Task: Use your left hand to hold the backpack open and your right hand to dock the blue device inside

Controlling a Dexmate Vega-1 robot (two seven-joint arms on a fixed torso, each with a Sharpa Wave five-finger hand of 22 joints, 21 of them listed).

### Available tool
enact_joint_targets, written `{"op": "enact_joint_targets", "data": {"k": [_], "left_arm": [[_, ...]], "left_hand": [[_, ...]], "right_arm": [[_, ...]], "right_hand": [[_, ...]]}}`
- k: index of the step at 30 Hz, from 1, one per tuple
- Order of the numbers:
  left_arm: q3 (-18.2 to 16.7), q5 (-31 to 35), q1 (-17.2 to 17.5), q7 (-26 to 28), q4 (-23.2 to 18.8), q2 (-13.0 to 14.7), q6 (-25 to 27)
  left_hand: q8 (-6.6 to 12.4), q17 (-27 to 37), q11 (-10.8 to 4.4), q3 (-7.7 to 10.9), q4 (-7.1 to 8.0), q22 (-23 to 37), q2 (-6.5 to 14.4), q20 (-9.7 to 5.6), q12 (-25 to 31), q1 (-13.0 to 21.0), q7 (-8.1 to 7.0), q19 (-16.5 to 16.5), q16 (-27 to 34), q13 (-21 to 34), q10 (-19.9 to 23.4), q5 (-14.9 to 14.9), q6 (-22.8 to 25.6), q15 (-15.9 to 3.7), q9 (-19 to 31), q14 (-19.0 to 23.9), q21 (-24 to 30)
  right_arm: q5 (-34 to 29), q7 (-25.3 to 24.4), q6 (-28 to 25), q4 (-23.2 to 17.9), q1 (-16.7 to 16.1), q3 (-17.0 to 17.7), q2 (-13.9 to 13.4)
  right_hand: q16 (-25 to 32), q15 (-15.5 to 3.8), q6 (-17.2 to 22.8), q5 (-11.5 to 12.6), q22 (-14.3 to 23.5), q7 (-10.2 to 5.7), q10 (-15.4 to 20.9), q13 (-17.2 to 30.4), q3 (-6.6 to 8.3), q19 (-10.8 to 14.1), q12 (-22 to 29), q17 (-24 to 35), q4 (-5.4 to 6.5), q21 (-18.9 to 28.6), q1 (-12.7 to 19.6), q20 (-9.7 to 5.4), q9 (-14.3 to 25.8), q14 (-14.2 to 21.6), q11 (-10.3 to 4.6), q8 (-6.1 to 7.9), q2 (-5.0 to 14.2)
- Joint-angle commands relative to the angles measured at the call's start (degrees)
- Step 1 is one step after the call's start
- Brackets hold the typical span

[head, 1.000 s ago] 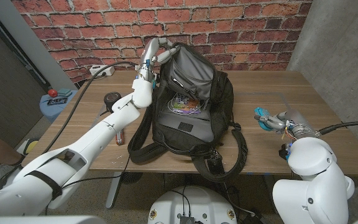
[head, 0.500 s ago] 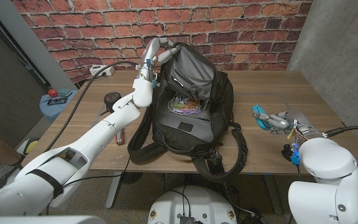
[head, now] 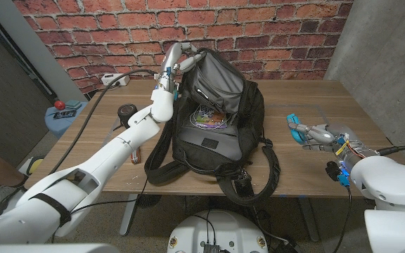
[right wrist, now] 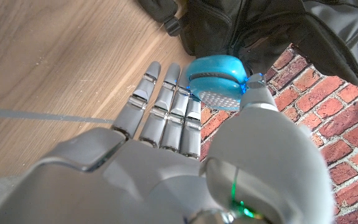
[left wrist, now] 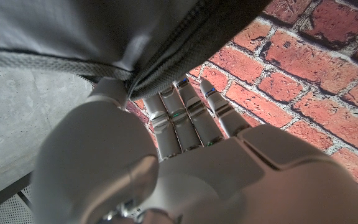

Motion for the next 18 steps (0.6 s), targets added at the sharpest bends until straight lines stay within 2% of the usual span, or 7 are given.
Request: {"op": "enact_joint_targets", "data": {"k": [1, 7, 18], "left_arm": [[-0.2, 0.2, 0.3, 0.4, -0.7, -0.3, 0.3], [-0.3, -0.1, 0.5, 0.2, -0.9, -0.4, 0.4], [-0.3, -0.1, 0.4, 0.2, -0.8, -0.4, -0.3]], "left_hand": [[0.21, 0.3, -0.35, -0.14, -0.09, 0.1, 0.5, 0.33, 0.3, 0.2, 0.25, 0.1, -0.1, 0.2, -0.1, 0.3, -0.1, -0.04, 0.1, 0.1, -0.1], [0.22, 0.3, -0.34, -0.13, -0.03, 0.1, 0.6, 0.33, 0.3, 0.1, 0.25, 0.0, -0.2, 0.2, -0.1, 0.4, -0.1, -0.06, 0.1, 0.1, -0.1], [0.25, 0.3, -0.32, -0.16, -0.07, 0.1, 0.6, 0.36, 0.4, 0.1, 0.16, 0.0, -0.2, 0.1, 0.0, 0.4, -0.2, 0.05, 0.1, 0.2, -0.1]], "right_arm": [[28.9, -9.8, -3.0, -3.4, -0.9, 8.9, -4.1], [39.2, -13.9, -1.9, -3.5, -2.2, 11.9, -4.1], [51.0, -24.0, -1.5, -2.9, -2.4, 11.7, -9.1]], "right_hand": [[0.2, -1.81, 1.1, 0.2, 0.2, -0.74, 0.0, 0.3, -0.19, -0.4, 0.3, 0.1, 0.05, -0.3, 0.4, 0.10, 0.1, -0.2, 0.28, 0.43, 0.96], [0.0, -1.76, 0.8, 0.2, 0.2, -0.55, -0.4, 0.3, -0.14, -0.7, 0.2, 0.2, -0.11, -0.4, 0.8, 0.06, 0.1, -0.7, 0.65, 0.33, 1.15], [0.0, -1.78, 0.5, 0.1, 0.2, -0.60, -0.6, 0.2, -0.20, -1.0, 0.0, 0.3, -0.16, -0.4, 1.1, -0.01, 0.1, -1.1, 0.50, 0.11, 1.41]]}}
